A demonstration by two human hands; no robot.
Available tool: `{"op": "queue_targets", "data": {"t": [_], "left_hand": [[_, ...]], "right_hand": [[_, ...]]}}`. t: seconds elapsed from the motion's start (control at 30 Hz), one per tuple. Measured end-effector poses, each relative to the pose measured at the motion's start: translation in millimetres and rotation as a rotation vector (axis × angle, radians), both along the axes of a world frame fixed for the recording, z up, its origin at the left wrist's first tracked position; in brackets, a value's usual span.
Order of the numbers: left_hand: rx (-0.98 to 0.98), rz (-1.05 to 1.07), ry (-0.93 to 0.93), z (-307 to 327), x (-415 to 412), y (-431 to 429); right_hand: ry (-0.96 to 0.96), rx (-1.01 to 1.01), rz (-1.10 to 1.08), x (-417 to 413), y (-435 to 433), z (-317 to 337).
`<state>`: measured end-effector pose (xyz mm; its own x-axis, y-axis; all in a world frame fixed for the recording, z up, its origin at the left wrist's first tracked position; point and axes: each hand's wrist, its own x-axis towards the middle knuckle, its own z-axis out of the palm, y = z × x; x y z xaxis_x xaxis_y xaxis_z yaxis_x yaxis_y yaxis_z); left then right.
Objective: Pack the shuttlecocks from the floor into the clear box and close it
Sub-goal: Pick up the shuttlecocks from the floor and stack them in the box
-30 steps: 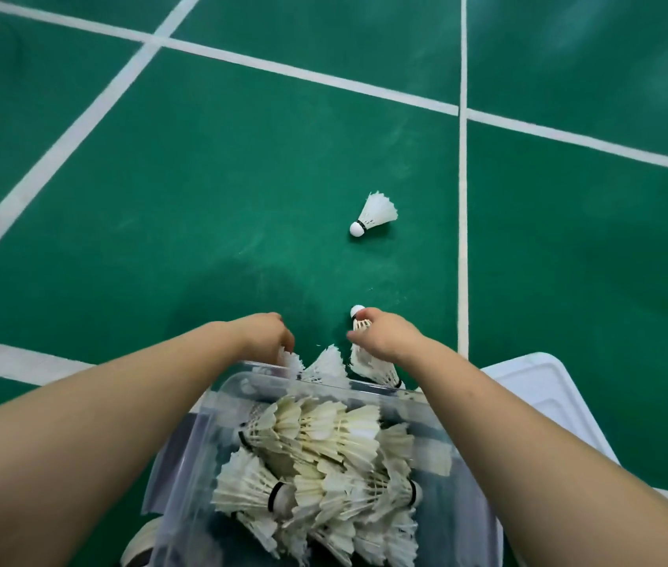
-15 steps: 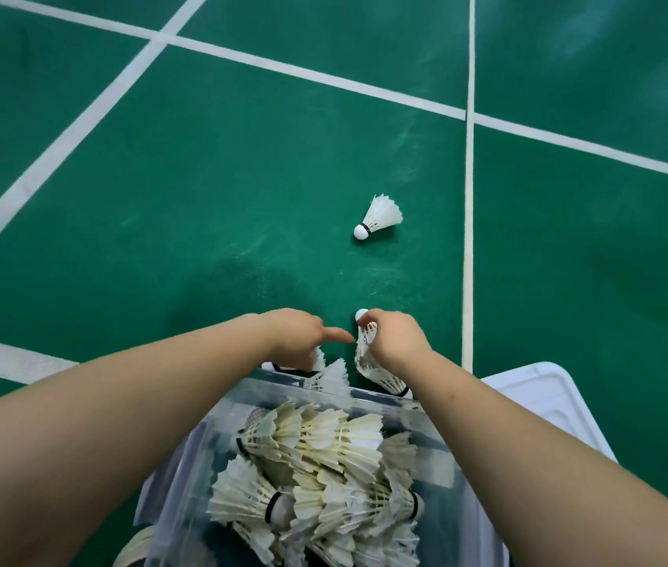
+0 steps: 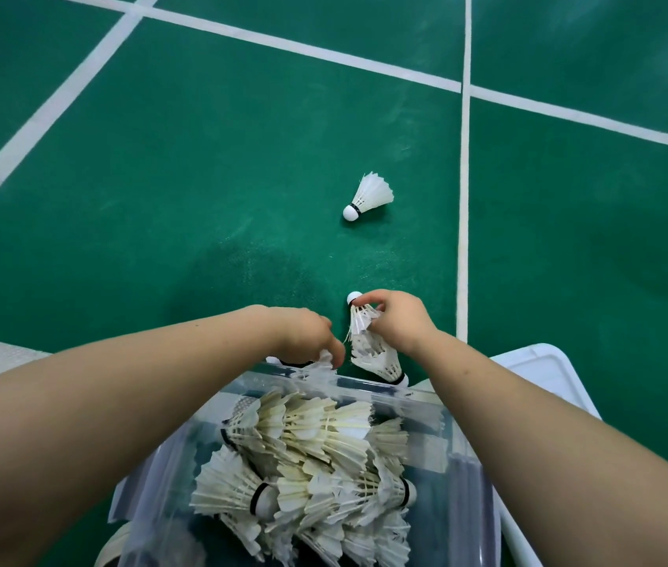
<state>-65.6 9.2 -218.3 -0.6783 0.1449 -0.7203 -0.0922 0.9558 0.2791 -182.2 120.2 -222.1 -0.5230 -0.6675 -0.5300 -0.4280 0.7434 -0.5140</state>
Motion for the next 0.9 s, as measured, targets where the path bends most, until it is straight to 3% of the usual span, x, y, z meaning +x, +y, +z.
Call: {"op": "queue_targets", "data": {"t": [0.3, 0.63, 0.9], "left_hand": [[-0.002, 0.122, 0.117, 1.7, 0.7, -6.0], [-0.052, 0.472, 0.354, 20.9, 10.0, -24.7], [-0.123, 0.755, 0.525, 62.0, 43.7, -22.7]], "right_hand": [[-0.034, -0.075, -0.141, -0.1, -1.1, 1.7], [-0.068, -0.183, -0.323, -5.4, -11.7, 34.7], [-0.165, -0.451, -0.487, 14.1, 0.1, 87.3]]}}
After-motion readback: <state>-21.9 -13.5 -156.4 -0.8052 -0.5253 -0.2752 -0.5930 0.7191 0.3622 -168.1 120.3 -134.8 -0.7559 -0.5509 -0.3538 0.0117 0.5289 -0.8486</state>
